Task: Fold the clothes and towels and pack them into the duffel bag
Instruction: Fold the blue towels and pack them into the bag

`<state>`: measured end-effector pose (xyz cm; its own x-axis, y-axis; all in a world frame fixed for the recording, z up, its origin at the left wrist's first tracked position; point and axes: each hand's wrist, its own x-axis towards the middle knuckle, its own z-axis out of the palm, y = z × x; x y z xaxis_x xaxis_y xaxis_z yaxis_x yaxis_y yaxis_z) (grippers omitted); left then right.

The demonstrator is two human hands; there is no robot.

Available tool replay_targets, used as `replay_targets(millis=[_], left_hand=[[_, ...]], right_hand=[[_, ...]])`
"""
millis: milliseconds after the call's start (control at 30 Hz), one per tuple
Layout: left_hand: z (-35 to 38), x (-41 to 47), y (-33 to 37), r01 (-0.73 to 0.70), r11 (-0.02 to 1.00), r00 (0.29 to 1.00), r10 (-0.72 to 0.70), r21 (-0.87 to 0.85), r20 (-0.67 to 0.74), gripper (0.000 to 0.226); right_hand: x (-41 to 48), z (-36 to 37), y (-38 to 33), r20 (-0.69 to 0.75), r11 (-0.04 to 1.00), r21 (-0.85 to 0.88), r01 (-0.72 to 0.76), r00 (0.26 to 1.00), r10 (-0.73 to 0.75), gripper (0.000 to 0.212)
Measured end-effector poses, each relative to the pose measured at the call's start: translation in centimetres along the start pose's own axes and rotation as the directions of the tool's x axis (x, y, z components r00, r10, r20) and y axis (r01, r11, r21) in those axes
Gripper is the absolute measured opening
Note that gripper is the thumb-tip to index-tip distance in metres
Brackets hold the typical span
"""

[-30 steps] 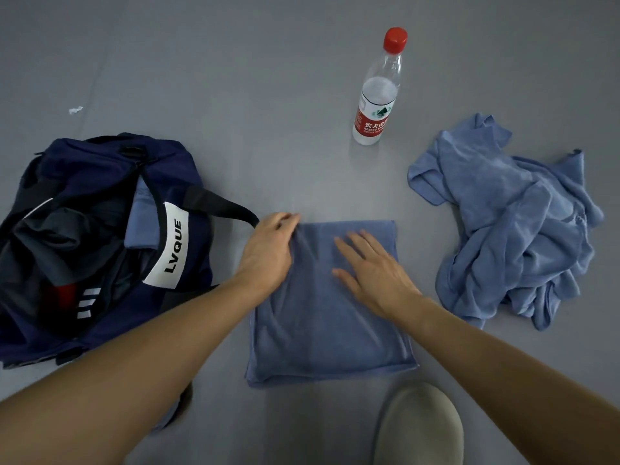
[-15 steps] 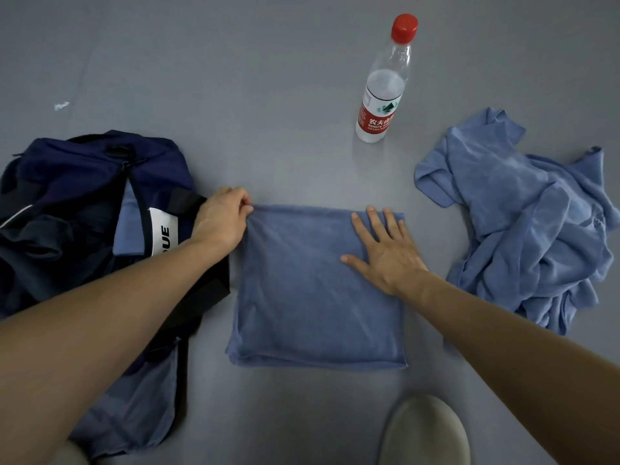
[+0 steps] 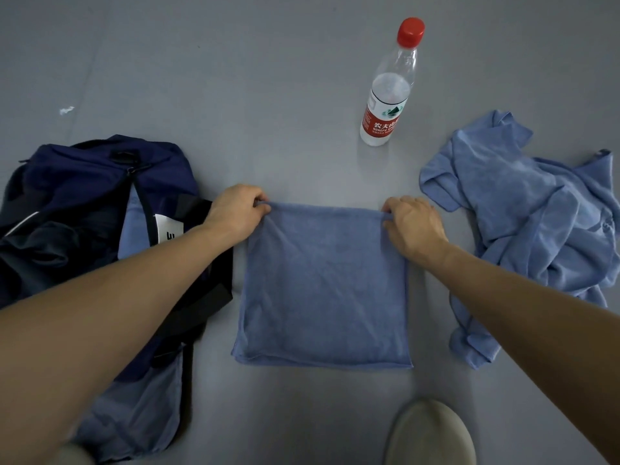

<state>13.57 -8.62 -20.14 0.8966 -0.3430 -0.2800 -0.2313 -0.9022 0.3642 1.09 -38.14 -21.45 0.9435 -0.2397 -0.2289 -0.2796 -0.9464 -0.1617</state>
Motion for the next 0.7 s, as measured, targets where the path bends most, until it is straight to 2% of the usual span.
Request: replay_targets(millis=[67, 133, 200, 333, 433, 533, 633, 700], left_hand=[[-0.9, -0.8, 0.3, -0.033, 0.998, 0.990, 0.025, -0.056, -0.139, 0.017], [-1.5, -2.9, 0.6, -0.084, 0.990, 0.965, 0.053, -0.110, -0.257, 0.015], [-1.3, -5.9, 0.2, -0.153, 0.984, 0.952, 0.121, -0.094, -0.282, 0.014], [0.6, -11.6, -2.4, -0.317, 0.948, 0.931, 0.318, 0.034, -0.177, 0.015], [2.4, -14.7, -3.8, -0.405, 0.909, 0.910, 0.411, 0.099, -0.048, 0.020], [4.3, -17.0, -4.5, -0.508, 0.832, 0.860, 0.505, 0.225, 0.075, 0.021], [4.7, -18.1, -3.8, -0.506, 0.817, 0.859, 0.506, 0.276, 0.077, 0.026], [4.6, -18.0, -1.9, -0.493, 0.825, 0.859, 0.511, 0.276, 0.009, 0.022]], right_hand=[[0.3, -1.2, 0.0, -0.154, 0.997, 0.075, 0.025, 0.988, -0.013, 0.016], [-0.4, -2.5, -0.1, -0.288, 0.983, 0.133, 0.125, 0.954, -0.082, 0.010], [-2.5, -3.3, -0.2, -0.324, 0.960, 0.115, 0.257, 0.923, -0.209, 0.010], [-9.3, -0.9, 0.8, -0.231, 0.902, -0.009, 0.431, 0.877, -0.421, 0.016], [-13.4, 1.8, 1.8, -0.086, 0.870, -0.062, 0.489, 0.866, -0.492, 0.019], [-15.8, 3.0, 2.0, 0.034, 0.844, -0.102, 0.526, 0.850, -0.526, 0.018], [-16.2, 2.7, 1.6, 0.085, 0.857, -0.081, 0.509, 0.860, -0.503, 0.026], [-15.0, 2.3, 0.6, 0.041, 0.868, -0.050, 0.494, 0.870, -0.492, 0.033]])
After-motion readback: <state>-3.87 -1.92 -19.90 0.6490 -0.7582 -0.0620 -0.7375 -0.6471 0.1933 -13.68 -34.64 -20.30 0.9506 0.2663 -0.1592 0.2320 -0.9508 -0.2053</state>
